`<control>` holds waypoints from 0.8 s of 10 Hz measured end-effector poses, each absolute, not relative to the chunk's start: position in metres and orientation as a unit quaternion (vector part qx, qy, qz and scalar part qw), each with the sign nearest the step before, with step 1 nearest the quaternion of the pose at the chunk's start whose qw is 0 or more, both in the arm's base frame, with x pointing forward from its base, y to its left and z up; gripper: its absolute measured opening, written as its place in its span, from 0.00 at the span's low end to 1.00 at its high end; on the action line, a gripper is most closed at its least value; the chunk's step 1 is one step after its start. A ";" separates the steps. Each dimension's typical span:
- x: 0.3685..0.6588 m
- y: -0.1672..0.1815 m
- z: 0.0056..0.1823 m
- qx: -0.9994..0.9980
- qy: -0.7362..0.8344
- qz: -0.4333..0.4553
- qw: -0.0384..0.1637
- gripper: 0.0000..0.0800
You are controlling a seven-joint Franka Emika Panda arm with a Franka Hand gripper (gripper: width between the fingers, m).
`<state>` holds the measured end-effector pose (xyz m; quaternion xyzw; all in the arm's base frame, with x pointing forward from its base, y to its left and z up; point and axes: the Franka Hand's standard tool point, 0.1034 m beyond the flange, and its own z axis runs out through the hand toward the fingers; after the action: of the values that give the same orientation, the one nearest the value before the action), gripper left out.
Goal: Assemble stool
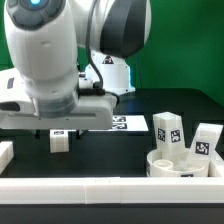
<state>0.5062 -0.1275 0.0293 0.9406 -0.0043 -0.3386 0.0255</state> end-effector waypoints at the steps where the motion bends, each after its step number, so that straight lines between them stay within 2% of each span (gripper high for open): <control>1: 0.497 -0.133 0.027 0.924 -0.002 -0.381 0.028 0.81; 3: 0.492 -0.130 0.026 0.895 -0.011 -0.446 0.024 0.81; 6: 0.495 -0.128 0.022 0.890 -0.010 -0.455 0.025 0.81; 8: 0.490 -0.128 0.021 0.887 -0.003 -0.461 0.017 0.81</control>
Offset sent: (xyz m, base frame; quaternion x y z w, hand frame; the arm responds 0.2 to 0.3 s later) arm 0.0037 0.0068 0.0005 -0.0072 -0.1303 -0.0006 0.9914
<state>0.4901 -0.1280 0.0206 0.8871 -0.0033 -0.4613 0.0167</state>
